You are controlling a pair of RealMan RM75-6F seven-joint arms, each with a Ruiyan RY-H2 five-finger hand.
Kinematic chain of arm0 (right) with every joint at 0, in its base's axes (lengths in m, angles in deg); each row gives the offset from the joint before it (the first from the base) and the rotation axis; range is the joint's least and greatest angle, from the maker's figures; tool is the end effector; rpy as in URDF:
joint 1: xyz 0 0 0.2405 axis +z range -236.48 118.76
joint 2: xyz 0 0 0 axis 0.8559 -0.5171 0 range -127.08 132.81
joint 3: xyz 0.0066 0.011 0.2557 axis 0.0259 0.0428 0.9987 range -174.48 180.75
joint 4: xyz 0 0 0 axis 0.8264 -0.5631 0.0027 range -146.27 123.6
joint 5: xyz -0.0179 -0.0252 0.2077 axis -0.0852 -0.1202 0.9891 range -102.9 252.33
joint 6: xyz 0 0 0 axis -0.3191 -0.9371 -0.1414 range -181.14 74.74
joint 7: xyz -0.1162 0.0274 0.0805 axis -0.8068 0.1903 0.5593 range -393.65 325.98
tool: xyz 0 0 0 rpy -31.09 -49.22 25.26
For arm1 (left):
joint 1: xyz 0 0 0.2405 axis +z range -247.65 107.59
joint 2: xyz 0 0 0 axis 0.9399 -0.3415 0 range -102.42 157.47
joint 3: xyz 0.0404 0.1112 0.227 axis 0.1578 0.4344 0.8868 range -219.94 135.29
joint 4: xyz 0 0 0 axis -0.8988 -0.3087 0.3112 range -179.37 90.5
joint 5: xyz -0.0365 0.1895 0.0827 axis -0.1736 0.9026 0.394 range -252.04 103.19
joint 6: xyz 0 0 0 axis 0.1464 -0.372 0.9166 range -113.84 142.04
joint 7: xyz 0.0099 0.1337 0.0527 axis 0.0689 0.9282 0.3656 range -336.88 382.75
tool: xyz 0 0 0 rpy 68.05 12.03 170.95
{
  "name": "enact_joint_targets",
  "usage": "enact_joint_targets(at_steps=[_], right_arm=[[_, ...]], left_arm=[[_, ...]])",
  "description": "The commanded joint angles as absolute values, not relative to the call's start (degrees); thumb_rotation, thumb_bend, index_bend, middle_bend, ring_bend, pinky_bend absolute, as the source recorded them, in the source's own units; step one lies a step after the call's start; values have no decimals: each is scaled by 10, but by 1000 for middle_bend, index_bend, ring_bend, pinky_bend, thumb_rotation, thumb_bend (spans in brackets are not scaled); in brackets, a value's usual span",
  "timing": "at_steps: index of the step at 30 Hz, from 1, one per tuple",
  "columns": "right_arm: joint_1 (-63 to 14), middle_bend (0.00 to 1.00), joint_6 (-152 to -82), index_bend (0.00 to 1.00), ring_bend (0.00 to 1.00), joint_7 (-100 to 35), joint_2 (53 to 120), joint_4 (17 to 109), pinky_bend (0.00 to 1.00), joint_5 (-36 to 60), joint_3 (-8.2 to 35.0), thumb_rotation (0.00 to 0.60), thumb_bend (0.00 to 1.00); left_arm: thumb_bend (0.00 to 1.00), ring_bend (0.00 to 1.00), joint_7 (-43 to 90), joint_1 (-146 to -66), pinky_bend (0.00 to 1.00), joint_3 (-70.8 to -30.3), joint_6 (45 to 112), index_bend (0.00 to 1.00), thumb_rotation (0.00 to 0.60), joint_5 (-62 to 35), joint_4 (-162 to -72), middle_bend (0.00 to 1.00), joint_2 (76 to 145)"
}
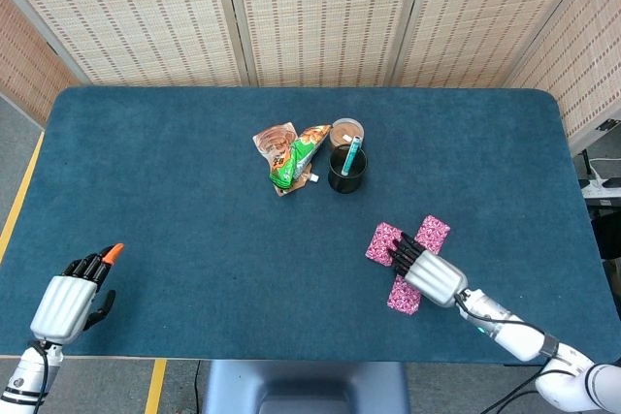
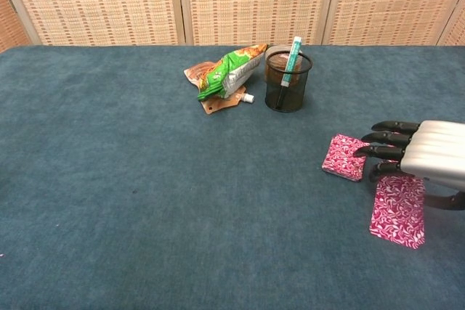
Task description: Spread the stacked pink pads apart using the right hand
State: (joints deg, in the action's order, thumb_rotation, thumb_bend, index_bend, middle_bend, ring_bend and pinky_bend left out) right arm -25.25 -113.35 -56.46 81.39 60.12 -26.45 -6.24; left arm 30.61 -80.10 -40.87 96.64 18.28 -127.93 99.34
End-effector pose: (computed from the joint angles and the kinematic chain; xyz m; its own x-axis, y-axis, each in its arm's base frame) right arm -0.2695 -0.2704 0.0195 0.9189 0.0457 0.3918 -0.2447 -0.7130 0.6571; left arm -0.3046 0.1931 0.1065 0.5535 0.0506 0.8313 0.8187 -0.2166 -0.5319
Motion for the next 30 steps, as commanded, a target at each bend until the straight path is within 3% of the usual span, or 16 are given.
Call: enact_joint_targets(at_steps=[1, 5, 8, 20, 26, 30], right_arm=[[-254, 75, -1125, 412, 0, -571, 812, 605, 28, -259, -62, 600, 264], [-253, 66, -1110, 98, 0, -571, 809, 612, 28, -251, -60, 600, 257], [-253, 63, -1108, 4, 0, -570, 806, 617, 28, -253, -61, 600, 254], [-266, 49, -1134, 0, 0, -559, 780, 648, 28, -258, -60, 600, 253], [-308, 38, -1216, 0, 0, -527, 760, 680, 28, -242, -43, 600, 252], [-365, 7, -1290, 0, 0, -524, 751, 708, 28, -204, -28, 600, 251]], left_arm=[[474, 228, 306, -801, 334, -409, 966, 0, 600, 183, -1280, 147, 994], [475, 237, 303, -801, 336, -408, 970, 0, 600, 187, -1278, 157, 994], [474, 239, 302, -800, 339, -407, 970, 0, 600, 188, -1277, 159, 995], [475, 240, 301, -800, 340, -407, 974, 0, 600, 191, -1277, 166, 994], [475, 239, 302, -797, 337, -410, 986, 0, 600, 195, -1278, 158, 994], [475, 215, 298, -794, 310, -415, 1005, 0, 600, 202, -1272, 97, 997]])
